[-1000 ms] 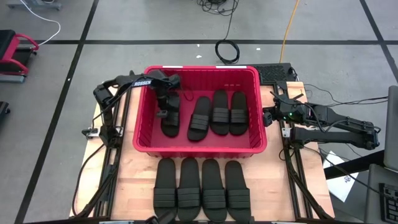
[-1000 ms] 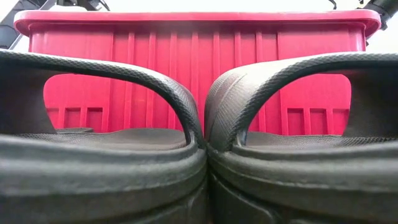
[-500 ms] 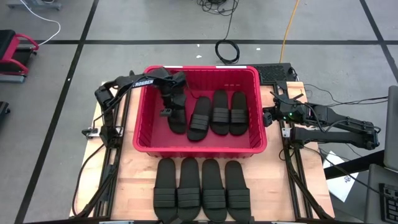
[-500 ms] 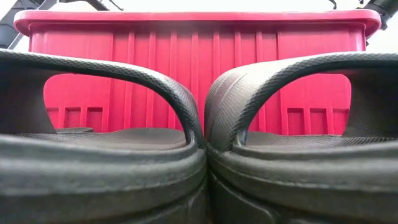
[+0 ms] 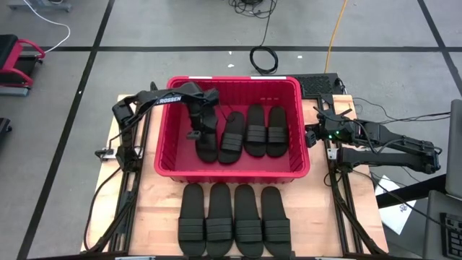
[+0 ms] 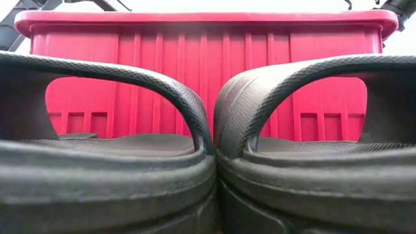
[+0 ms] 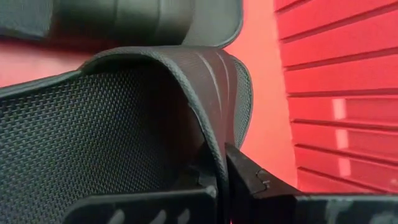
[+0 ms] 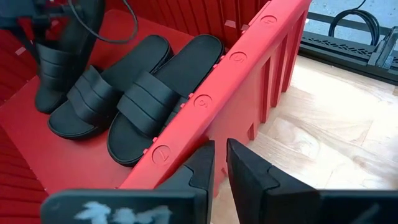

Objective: Pick and place slides into bin
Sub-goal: Adjust the black slides in the red bin, then adjust the red bin

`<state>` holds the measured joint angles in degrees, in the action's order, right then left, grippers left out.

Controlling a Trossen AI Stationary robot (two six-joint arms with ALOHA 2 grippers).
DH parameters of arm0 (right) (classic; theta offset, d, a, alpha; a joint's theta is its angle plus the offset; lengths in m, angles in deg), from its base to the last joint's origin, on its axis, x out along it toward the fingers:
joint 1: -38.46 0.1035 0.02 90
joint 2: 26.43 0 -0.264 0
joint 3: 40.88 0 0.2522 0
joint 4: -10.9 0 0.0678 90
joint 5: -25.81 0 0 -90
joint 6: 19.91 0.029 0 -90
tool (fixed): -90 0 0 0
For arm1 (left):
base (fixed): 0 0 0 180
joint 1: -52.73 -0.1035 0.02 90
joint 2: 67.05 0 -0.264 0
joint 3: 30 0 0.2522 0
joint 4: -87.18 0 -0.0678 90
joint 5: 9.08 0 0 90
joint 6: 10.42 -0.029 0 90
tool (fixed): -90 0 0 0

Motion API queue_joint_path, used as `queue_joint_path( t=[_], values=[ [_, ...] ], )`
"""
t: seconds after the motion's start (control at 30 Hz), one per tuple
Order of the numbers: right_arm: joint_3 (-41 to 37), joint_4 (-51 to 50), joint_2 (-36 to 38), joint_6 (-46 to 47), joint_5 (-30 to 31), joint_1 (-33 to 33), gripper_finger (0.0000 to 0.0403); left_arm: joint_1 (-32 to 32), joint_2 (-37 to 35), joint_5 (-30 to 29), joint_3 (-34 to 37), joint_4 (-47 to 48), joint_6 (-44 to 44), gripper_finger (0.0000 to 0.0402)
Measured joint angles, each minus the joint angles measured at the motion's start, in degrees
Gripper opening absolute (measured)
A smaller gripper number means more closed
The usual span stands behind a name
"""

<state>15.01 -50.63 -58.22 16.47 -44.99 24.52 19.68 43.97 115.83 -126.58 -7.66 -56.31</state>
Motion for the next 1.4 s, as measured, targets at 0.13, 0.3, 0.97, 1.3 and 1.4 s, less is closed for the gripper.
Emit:
queue_joint_path(
  t=[0.13, 0.3, 0.97, 1.3, 1.4],
  values=[
    [0.00, 0.00, -0.01, 0.31, -0.02, 0.00, 0.0038, 0.79, 2.41, -2.80, 0.06, -1.37, 1.67, 0.0006],
    [0.00, -0.01, 0.02, 0.42, -0.16, 0.00, 0.0038, 1.88, 2.93, -10.51, 0.00, -6.10, 5.13, 0.0038],
    [0.00, -0.02, 0.02, 0.44, -0.20, 0.00, 0.0038, 1.63, -0.17, -14.47, -0.23, -3.83, 11.50, 0.0329],
    [0.00, -0.04, 0.02, -1.18, 0.01, 0.00, 0.0038, 2.05, -13.17, -21.48, -13.58, 4.11, 10.76, 0.0358],
    [0.00, -0.04, 0.02, -2.17, 0.00, 0.00, 0.0038, 2.13, -20.83, -18.82, -18.16, 2.66, 11.78, 0.0320]
  ],
)
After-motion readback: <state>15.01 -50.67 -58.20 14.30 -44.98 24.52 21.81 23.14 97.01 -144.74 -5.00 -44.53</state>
